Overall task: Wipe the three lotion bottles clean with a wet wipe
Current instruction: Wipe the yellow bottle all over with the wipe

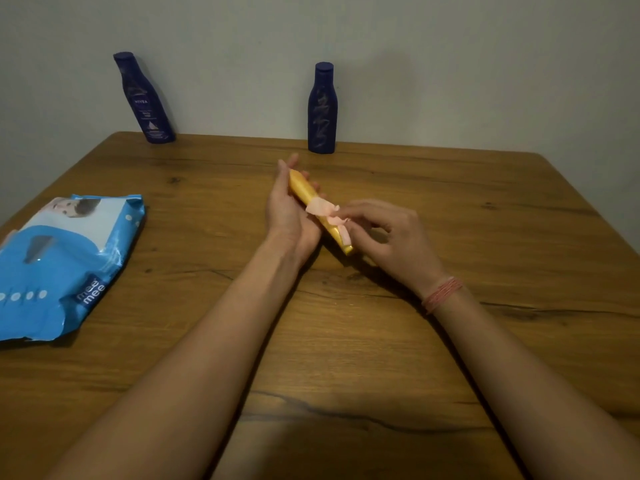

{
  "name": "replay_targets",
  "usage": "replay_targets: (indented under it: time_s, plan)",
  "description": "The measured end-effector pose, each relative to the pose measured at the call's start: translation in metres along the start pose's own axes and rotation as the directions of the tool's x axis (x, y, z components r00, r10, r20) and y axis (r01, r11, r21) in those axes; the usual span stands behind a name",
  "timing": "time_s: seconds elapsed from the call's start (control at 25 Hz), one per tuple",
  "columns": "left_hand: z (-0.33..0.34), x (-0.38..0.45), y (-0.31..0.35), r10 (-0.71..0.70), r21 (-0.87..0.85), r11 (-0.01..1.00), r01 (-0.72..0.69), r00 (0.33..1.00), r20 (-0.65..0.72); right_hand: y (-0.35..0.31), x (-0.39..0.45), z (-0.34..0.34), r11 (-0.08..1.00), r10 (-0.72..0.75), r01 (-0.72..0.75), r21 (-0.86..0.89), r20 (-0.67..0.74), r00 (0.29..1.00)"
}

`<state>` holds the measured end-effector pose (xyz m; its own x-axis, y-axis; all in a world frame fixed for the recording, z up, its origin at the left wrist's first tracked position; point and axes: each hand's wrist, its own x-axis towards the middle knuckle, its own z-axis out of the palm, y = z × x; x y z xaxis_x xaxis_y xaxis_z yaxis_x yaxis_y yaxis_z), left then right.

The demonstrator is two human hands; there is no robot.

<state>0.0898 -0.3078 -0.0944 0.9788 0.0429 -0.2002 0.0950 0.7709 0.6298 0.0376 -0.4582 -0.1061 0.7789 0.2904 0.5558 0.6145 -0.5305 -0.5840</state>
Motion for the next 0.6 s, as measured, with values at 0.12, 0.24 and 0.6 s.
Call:
replay_targets:
  time_s: [0.12, 0.24, 0.6]
  plan:
    - [-0.006, 0.006, 0.007, -0.001, 0.026, 1.0, 0.001, 1.0, -0.026, 0.0, 0.0, 0.0, 0.998, -0.065, 0.065, 0.005, -0.023, 0.998]
    - [0.002, -0.005, -0.005, -0.075, 0.138, 0.989, 0.059, 0.991, 0.11, -0.001, 0.003, 0.007, 0.991, -0.04, 0.018, -0.129, -0.164, 0.986]
    - [-0.007, 0.005, 0.001, 0.145, 0.342, 0.929, -0.139, 0.989, 0.011, 0.006, 0.0, -0.005, 0.98, 0.179, -0.188, -0.064, -0.123, 0.976]
